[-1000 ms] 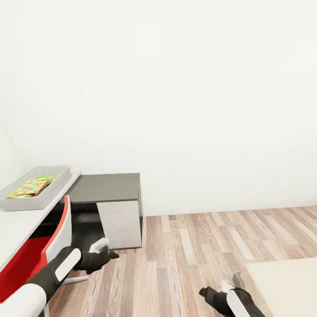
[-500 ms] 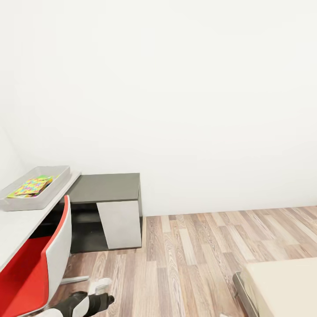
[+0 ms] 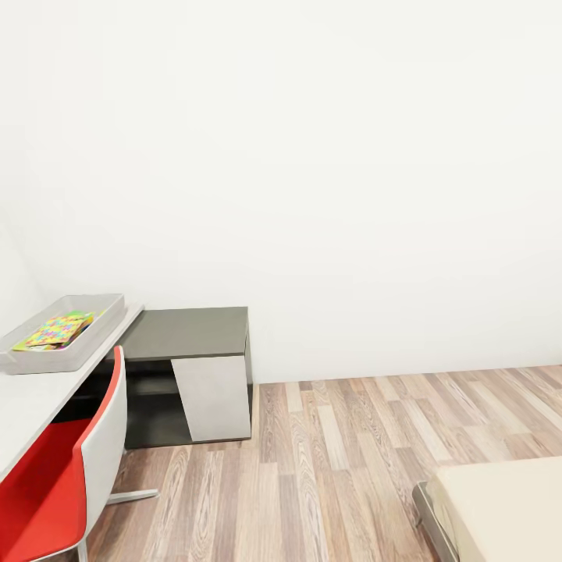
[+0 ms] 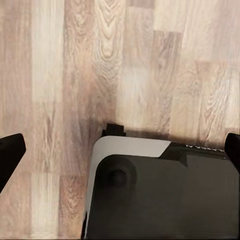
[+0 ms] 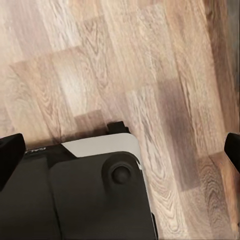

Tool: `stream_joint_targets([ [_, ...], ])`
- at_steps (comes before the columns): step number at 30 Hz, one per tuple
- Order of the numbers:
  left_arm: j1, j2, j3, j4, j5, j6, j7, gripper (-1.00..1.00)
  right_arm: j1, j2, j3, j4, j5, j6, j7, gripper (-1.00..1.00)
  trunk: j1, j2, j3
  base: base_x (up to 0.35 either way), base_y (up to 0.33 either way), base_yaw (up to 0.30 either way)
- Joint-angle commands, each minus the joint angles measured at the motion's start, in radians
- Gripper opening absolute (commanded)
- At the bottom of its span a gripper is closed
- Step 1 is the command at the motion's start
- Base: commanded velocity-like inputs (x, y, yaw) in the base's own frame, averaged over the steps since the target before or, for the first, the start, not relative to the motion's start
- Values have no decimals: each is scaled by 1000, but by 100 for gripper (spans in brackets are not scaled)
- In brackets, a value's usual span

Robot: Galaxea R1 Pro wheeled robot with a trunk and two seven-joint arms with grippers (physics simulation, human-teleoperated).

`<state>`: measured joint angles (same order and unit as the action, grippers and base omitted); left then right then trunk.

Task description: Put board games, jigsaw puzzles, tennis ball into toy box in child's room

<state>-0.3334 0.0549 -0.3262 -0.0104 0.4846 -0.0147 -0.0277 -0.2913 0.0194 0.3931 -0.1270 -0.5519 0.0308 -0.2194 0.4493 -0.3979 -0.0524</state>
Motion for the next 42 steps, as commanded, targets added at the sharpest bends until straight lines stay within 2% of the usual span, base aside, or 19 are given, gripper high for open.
stream_joint_targets([
  [1, 14, -1, -8, 0, 10, -11, 6, 100, 0, 0, 11, 3, -7, -8, -6, 100, 1, -2, -2, 0, 0, 0],
  [5, 87, -3, -8, 1, 11, -42, 36, 100, 33, -1, 17, 16, -9, -54, -4, 100, 1, -2, -2, 0, 0, 0],
  [10, 150, -2, -8, 2, 12, -51, 45, 100, 74, -1, 19, 20, -9, -70, -3, 100, 1, -2, -2, 0, 0, 0],
  [21, 240, -3, -7, 3, 14, -47, 48, 100, 122, -6, 20, 21, -9, -72, -3, 100, 1, -2, -2, 0, 0, 0],
  [36, 253, -4, 4, -24, 11, -55, 48, 100, 126, -12, 18, 38, -12, -74, -7, 100, 1, -2, -2, 0, 0, 0],
  [42, 253, -7, 4, -36, 12, -55, 48, 100, 126, -22, 15, 42, -14, -75, -8, 100, 1, -2, -2, 0, 0, 0],
])
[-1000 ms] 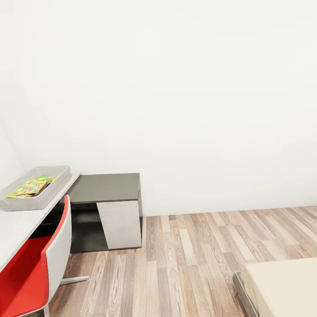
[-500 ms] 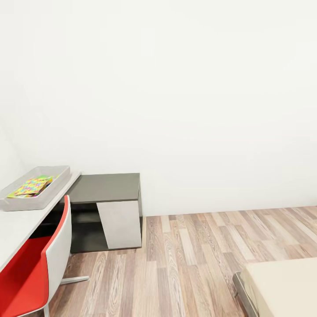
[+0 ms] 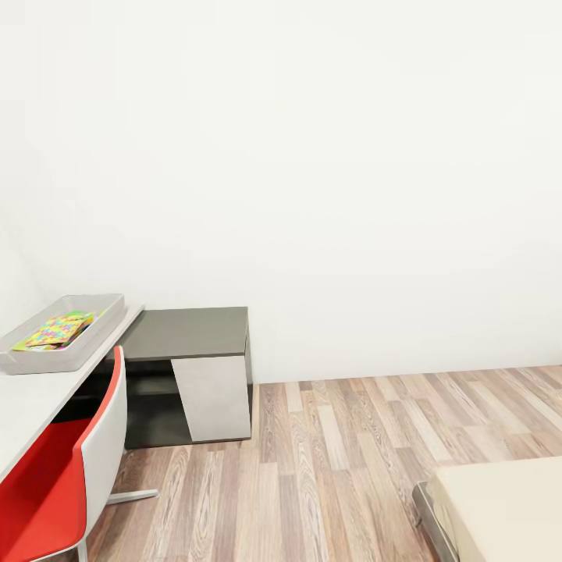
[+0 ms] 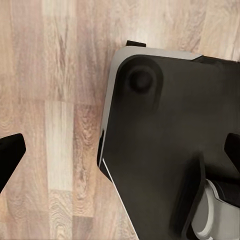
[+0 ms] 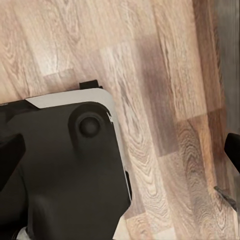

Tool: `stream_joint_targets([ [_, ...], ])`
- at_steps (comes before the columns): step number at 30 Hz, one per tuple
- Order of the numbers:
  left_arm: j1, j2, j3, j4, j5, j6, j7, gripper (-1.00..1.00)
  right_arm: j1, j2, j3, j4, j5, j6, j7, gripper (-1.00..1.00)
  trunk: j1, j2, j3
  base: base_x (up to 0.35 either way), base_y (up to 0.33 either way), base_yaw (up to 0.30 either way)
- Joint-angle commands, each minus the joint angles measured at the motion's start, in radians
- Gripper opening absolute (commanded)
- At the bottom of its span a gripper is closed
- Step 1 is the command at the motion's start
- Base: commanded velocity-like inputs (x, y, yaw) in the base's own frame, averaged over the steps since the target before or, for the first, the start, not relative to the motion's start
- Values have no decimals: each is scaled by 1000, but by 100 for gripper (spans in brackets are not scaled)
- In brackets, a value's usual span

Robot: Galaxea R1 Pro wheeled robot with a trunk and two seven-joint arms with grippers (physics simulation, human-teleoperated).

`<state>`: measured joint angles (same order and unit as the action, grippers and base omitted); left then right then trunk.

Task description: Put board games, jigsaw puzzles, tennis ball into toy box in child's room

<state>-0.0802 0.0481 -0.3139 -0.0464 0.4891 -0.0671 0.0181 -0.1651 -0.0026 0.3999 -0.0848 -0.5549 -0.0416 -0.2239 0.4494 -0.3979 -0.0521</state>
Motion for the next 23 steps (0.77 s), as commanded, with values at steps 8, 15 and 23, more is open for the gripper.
stream_joint_targets([
  [8, 0, 3, -12, -3, 4, -3, 2, 100, -1, -4, 11, 2, -13, -2, -3, 100, 1, -2, -2, 0, 0, 0],
  [15, 0, 3, -10, -4, 3, -3, 2, 100, -1, -3, 11, 2, -13, -2, -3, 100, 1, -2, -2, 0, 0, 0],
  [23, 0, 1, -10, -4, 4, -3, 2, 100, -1, -9, 10, 2, -13, -3, -3, 100, 1, -2, -2, 0, 0, 0],
])
